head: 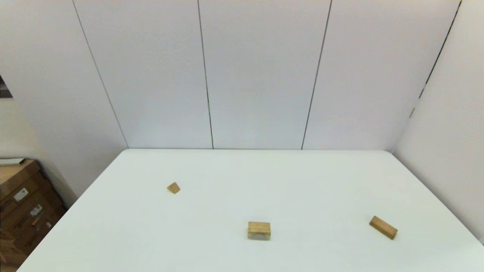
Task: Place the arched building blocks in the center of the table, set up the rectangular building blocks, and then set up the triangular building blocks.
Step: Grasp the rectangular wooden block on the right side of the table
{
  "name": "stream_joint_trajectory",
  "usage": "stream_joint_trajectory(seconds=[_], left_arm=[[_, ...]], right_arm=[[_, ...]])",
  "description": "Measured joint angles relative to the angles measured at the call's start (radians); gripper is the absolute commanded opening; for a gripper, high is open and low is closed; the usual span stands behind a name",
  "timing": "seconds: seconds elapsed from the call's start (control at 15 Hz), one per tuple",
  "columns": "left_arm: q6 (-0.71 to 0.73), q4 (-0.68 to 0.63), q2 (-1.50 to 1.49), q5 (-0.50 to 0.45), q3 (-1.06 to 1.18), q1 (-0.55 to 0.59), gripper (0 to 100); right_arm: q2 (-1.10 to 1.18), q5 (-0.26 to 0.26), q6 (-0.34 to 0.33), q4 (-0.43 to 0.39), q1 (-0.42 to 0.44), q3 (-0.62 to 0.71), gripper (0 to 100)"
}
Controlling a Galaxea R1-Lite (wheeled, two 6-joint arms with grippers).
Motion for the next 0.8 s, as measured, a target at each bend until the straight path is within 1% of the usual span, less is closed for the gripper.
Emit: stream_joint_trajectory(seconds=[0.2, 0.33, 0.47, 0.67, 0.8], left_arm=[[-0.001, -0.094, -0.001, -0.005, 0.061, 0.000, 100], [-0.011, -0.101, -0.001, -0.004, 0.071, 0.000, 100], [-0.061, -0.099, -0.001, 0.000, 0.075, 0.000, 100], [-0.190, -0.098, -0.001, 0.064, 0.076, 0.000, 100], [-0.203, -0.100, -0.001, 0.069, 0.076, 0.000, 100]], right_arm=[[0.000, 0.000, 0.000, 0.000, 0.000, 0.000, 100], [0.000, 0.000, 0.000, 0.000, 0.000, 0.000, 100], [0.000, 0.000, 0.000, 0.000, 0.000, 0.000, 100], [0.000, 0.000, 0.000, 0.000, 0.000, 0.000, 100], [0.000, 0.000, 0.000, 0.000, 0.000, 0.000, 100]])
